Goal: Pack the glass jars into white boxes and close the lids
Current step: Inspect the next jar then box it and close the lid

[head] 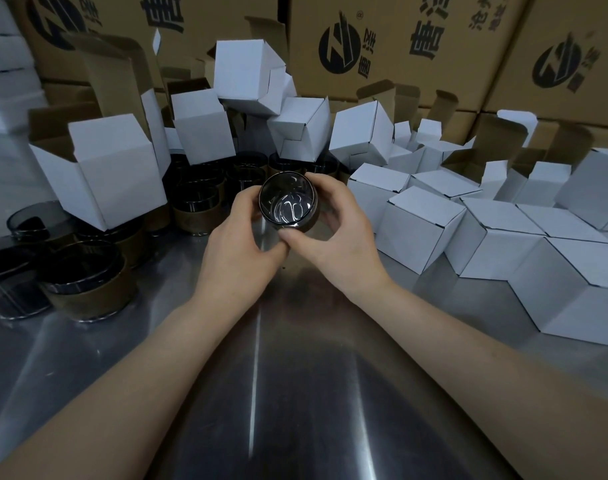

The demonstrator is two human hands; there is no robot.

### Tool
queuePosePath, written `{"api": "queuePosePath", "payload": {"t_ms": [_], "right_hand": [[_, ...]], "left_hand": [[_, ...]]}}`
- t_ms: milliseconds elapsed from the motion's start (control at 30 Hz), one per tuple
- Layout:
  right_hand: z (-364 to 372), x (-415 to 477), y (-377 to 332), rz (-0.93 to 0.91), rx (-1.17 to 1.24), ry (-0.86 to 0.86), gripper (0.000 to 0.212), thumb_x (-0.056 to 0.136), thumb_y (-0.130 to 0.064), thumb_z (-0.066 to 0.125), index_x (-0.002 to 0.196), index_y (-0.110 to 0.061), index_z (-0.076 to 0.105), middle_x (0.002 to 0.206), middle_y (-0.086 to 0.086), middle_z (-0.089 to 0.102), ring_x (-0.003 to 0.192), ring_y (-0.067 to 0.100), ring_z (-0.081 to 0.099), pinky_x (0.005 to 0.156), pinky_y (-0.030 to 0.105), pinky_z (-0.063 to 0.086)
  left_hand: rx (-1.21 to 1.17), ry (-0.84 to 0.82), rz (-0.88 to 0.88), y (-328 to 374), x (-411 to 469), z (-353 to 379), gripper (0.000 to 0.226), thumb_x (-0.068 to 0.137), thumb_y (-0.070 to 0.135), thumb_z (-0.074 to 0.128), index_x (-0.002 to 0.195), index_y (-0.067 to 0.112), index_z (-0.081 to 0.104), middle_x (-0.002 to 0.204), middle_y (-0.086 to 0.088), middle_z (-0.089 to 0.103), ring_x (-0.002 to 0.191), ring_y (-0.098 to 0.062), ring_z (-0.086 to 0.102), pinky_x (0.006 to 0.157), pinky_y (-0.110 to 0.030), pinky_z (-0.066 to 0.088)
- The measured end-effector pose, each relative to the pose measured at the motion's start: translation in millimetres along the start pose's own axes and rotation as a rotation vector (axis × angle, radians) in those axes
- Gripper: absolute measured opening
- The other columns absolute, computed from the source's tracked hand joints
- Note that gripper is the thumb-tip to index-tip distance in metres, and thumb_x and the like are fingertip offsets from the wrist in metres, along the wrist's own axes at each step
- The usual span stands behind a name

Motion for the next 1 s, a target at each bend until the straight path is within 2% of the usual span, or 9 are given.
{"api": "queuePosePath", "payload": {"t_ms": [167, 267, 433, 567, 700, 833, 1000], "right_hand": [[-1.0, -0.8, 0.4, 0.050, 0.002, -0.032, 0.066, 0.077, -0.023, 0.079, 0.137, -0.019, 0.051, 0.134, -0.005, 0.059, 0.127, 0.006, 0.052, 0.109, 0.034, 0.043], [-2.5, -0.5, 1.3, 0.086, 0.029, -0.030, 0.066, 0.078, -0.025, 0.078, 0.138, -0.016, 0.052, 0.135, -0.004, 0.059, 0.127, 0.007, 0.052, 0.110, 0.036, 0.043], [-2.8, -0.2, 1.9, 0.146, 0.102, -0.035, 0.059, 0.082, -0.020, 0.074, 0.137, -0.013, 0.054, 0.130, -0.002, 0.062, 0.122, 0.010, 0.057, 0.108, 0.038, 0.045], [-4.2, -0.2, 1.9, 0.173, 0.134, -0.049, 0.051, 0.087, -0.014, 0.071, 0.135, -0.011, 0.055, 0.127, 0.001, 0.064, 0.120, 0.010, 0.058, 0.107, 0.035, 0.046], [-3.4, -0.3, 2.6, 0.196, 0.176, -0.053, 0.052, 0.086, -0.013, 0.071, 0.134, -0.009, 0.054, 0.128, 0.005, 0.063, 0.121, 0.014, 0.058, 0.108, 0.039, 0.045], [-2.0, -0.4, 2.1, 0.185, 0.220, -0.037, 0.051, 0.078, -0.014, 0.073, 0.126, -0.017, 0.056, 0.124, 0.002, 0.063, 0.120, 0.014, 0.059, 0.109, 0.040, 0.045], [-0.6, -0.2, 2.5, 0.122, 0.228, -0.021, 0.057, 0.073, -0.007, 0.078, 0.122, -0.019, 0.052, 0.126, 0.002, 0.060, 0.121, 0.013, 0.058, 0.107, 0.034, 0.045]], "left_hand": [[-0.002, -0.006, -0.008, 2.6, -0.3, -0.1, 0.061, 0.078, 0.037, 0.071, 0.134, 0.034, 0.045, 0.117, 0.024, 0.056, 0.113, -0.001, 0.054, 0.080, -0.007, 0.035], [-0.013, -0.007, 0.005, 6.2, -1.3, -0.4, 0.060, 0.078, 0.041, 0.070, 0.134, 0.034, 0.047, 0.123, 0.021, 0.058, 0.115, -0.002, 0.054, 0.084, -0.008, 0.036], [-0.031, 0.001, 0.046, 13.9, -2.9, -2.8, 0.063, 0.076, 0.046, 0.065, 0.135, 0.029, 0.050, 0.123, 0.015, 0.059, 0.115, -0.001, 0.054, 0.092, -0.018, 0.043], [-0.006, -0.003, 0.060, 15.6, -3.9, -3.4, 0.068, 0.077, 0.046, 0.065, 0.139, 0.027, 0.047, 0.124, 0.009, 0.056, 0.113, 0.000, 0.051, 0.089, -0.011, 0.038], [0.022, 0.001, 0.062, 16.5, -3.9, -4.6, 0.067, 0.078, 0.043, 0.065, 0.140, 0.027, 0.045, 0.124, 0.006, 0.054, 0.114, -0.002, 0.049, 0.091, -0.010, 0.036], [0.043, 0.021, 0.068, 17.4, -3.1, -5.5, 0.066, 0.080, 0.037, 0.067, 0.141, 0.029, 0.044, 0.127, 0.006, 0.053, 0.118, -0.005, 0.049, 0.095, -0.017, 0.038], [0.014, 0.036, 0.069, 14.1, -1.2, -6.6, 0.063, 0.082, 0.025, 0.072, 0.140, 0.027, 0.046, 0.134, 0.011, 0.054, 0.126, -0.007, 0.048, 0.107, -0.036, 0.043]]}}
Point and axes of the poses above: each hand's wrist, its own x-axis towards the middle knuckle, its own z-axis out of the palm, y = z × x, the point moved 3 cm from there along x, towards the middle knuckle
